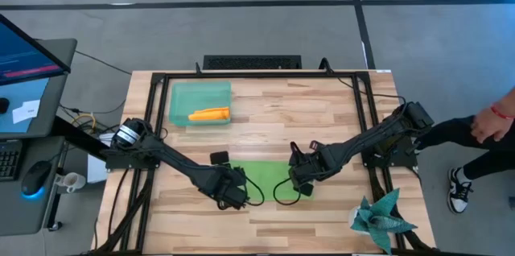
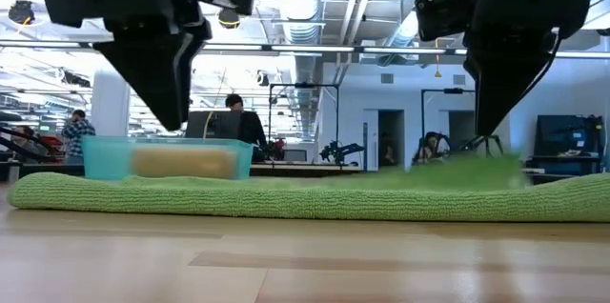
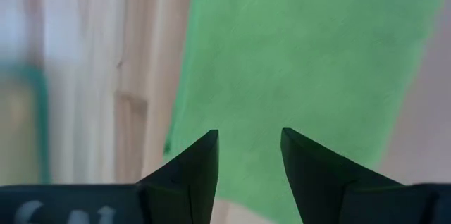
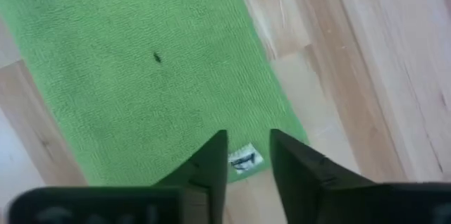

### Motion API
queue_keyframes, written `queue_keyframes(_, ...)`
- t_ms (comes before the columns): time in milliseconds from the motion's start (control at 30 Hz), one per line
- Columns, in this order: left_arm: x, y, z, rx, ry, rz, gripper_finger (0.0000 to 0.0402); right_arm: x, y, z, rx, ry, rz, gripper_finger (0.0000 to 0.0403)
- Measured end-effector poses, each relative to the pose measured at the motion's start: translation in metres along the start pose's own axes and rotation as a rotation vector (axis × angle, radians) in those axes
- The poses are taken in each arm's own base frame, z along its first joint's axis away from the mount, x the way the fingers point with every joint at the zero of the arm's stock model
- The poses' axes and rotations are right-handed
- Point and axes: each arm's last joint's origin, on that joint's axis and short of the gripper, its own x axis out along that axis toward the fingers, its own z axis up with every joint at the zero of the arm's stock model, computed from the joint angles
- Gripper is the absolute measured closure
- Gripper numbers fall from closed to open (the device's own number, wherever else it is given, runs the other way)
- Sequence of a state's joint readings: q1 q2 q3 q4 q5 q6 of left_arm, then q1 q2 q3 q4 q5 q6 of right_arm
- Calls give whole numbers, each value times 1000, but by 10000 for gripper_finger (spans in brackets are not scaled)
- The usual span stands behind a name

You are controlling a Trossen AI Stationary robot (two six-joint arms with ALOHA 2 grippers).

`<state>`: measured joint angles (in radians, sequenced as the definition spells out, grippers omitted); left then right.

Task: Roll microfiber towels into tight, uniform cylinder then place into a basket
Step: Fold the green towel

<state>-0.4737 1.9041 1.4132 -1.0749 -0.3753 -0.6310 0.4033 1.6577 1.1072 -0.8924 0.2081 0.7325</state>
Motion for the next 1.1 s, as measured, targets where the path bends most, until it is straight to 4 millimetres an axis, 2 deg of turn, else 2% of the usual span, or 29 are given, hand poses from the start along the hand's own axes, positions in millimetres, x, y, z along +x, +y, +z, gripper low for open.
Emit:
queue_keyframes(200,-1,-8,10,28,-113,-68,254,0,-4,-5,-50,56,-28,221)
queue_keyframes(400,3,-14,18,-10,-238,-90,254,-5,-9,-17,-92,122,-131,190)
queue_keyframes(533,17,-18,16,-73,-292,-124,256,-16,-7,-23,-159,41,-176,187)
queue_keyframes(733,40,-13,24,-207,-433,-199,266,-45,-10,-31,-203,-181,-246,199)
queue_keyframes(933,63,-2,20,-249,-421,-236,271,-78,-25,-35,-94,-428,-299,216)
queue_keyframes(1100,76,9,16,-267,-390,-207,272,-90,-32,-37,34,-555,-318,228)
